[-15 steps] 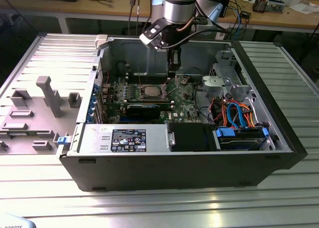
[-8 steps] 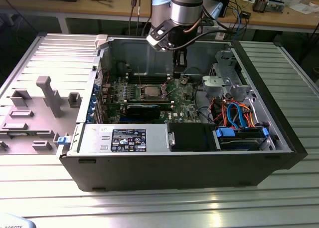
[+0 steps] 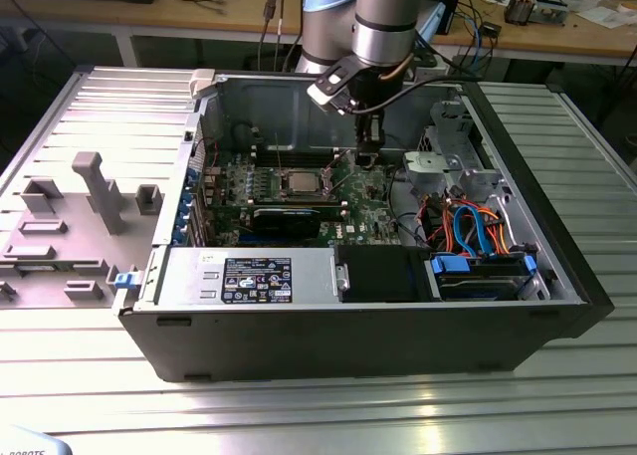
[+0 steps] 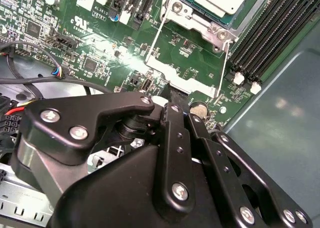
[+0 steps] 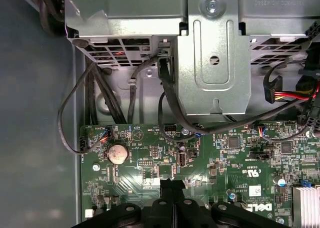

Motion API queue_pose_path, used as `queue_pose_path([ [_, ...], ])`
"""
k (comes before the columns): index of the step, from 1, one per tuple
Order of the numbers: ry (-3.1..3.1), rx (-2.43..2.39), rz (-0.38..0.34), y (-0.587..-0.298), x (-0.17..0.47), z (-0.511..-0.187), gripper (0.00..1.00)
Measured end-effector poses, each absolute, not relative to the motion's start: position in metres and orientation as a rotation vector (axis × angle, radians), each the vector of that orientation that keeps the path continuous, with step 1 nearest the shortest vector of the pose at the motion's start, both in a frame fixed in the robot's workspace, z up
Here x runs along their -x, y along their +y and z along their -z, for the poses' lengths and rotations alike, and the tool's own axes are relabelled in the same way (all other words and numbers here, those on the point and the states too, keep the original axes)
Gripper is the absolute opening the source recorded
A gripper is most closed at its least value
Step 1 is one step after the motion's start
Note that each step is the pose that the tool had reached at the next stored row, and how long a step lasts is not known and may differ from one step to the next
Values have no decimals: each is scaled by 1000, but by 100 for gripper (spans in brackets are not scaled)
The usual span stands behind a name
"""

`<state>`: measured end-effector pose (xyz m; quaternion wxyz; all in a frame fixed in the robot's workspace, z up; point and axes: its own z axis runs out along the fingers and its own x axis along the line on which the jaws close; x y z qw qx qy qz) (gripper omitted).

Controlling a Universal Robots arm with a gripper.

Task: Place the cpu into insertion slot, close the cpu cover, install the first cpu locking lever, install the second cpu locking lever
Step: 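Close the cpu cover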

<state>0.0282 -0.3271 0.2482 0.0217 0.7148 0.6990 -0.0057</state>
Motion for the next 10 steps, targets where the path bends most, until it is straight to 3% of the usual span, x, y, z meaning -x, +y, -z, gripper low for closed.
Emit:
queue_pose_path([
  [10,2166,-2215,18,-327,-27,-248,11],
])
